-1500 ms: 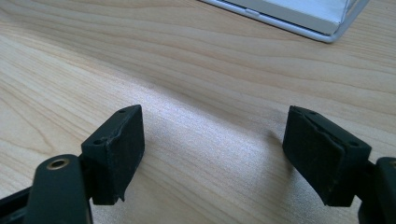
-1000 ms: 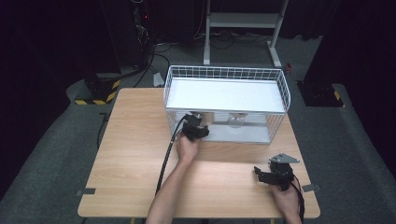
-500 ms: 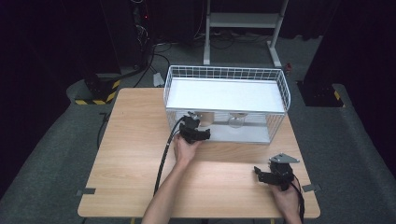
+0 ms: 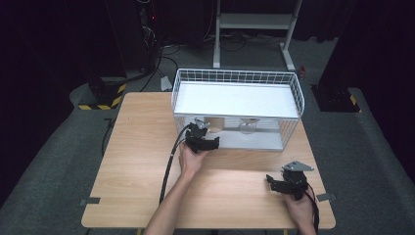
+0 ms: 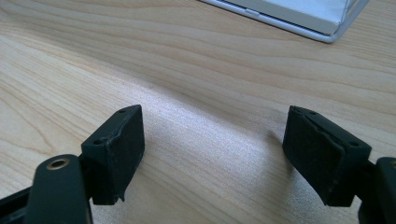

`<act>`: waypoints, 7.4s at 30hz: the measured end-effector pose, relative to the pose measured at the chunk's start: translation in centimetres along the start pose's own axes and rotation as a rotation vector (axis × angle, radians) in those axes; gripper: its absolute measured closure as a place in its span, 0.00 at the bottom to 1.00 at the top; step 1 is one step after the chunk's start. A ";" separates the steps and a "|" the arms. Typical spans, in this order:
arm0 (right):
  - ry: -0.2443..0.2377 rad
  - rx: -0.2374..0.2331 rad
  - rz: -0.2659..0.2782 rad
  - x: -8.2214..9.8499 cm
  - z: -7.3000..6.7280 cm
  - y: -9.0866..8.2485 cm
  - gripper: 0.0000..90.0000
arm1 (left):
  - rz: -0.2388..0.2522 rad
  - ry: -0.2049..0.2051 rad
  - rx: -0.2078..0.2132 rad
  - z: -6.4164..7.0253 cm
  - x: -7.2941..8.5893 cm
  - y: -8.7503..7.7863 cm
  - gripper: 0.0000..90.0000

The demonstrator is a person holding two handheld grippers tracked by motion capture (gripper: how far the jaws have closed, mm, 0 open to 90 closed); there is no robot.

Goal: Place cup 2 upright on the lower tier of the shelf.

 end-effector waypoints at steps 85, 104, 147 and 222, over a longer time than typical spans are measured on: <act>0.000 0.000 0.000 0.0 0.0 0.0 0.23 | 0.102 -0.047 0.065 -1.6 4.1 -9.3 0.21; -0.002 -0.001 0.002 0.0 0.0 0.0 0.23 | 0.133 -0.077 0.073 -2.3 5.1 -11.6 0.21; -0.002 0.000 0.001 0.0 0.0 0.0 0.23 | 0.126 -0.085 0.033 -1.8 8.7 -14.0 0.21; 0.000 0.001 0.000 0.0 0.0 0.0 0.23 | -0.061 -0.073 -0.138 -3.7 12.6 -7.2 0.21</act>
Point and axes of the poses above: each handheld gripper's, and its own axes: y roughly forward along the jaws, x roughly out of its underside, z roughly to its right, the point moved 4 cm from there along y, roughly forward along the jaws, and after that the axes turned 1 degree about y, right-handed, at the moved point
